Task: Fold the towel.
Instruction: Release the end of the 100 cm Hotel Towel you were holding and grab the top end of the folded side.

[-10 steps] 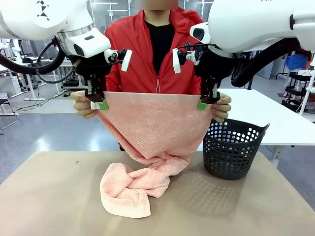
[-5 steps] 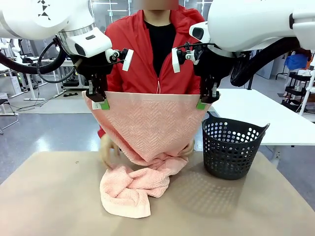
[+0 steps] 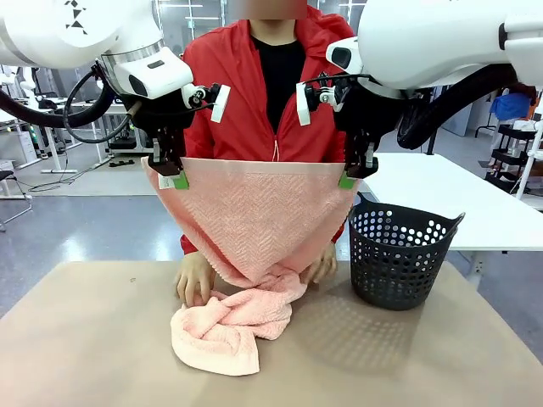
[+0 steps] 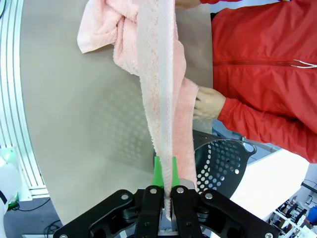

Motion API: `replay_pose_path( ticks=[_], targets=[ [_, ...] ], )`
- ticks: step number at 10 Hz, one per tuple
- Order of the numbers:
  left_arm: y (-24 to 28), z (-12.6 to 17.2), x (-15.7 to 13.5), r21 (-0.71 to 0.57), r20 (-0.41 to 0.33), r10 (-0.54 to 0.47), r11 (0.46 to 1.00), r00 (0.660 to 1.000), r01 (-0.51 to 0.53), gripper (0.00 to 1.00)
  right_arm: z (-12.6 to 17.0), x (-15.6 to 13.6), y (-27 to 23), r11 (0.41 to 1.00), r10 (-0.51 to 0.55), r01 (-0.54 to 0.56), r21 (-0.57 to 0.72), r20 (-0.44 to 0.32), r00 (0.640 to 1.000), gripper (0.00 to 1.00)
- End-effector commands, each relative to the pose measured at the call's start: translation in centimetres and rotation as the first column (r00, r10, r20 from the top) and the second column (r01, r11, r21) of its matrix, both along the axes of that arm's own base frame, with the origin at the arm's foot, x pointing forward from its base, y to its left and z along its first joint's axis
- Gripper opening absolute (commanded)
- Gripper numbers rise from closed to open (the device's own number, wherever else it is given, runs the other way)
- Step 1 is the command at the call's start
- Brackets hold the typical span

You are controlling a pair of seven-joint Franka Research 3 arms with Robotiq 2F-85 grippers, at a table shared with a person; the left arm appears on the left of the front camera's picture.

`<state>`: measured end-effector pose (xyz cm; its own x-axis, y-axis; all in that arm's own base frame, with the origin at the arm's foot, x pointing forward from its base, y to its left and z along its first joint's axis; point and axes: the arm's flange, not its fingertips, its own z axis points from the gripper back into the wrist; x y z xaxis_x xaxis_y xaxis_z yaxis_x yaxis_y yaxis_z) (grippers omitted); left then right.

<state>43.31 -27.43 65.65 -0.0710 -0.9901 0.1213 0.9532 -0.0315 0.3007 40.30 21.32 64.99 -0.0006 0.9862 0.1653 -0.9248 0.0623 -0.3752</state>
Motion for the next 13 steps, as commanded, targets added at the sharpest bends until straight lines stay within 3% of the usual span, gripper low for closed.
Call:
replay_pose_path(
  ticks=[1,13],
  targets=[
    [0.08,0.22,0.22,0.012,0.012,0.002,1.000,1.000,-0.002,0.00,0.07,-0.06,-0.10,1.000,-0.001,0.001,-0.004,0.001,1.000,0.00],
    [0.08,0.22,0.22,0.012,0.012,0.002,1.000,1.000,-0.002,0.00,0.07,-0.06,-0.10,1.000,-0.001,0.001,-0.004,0.001,1.000,0.00]
  ],
)
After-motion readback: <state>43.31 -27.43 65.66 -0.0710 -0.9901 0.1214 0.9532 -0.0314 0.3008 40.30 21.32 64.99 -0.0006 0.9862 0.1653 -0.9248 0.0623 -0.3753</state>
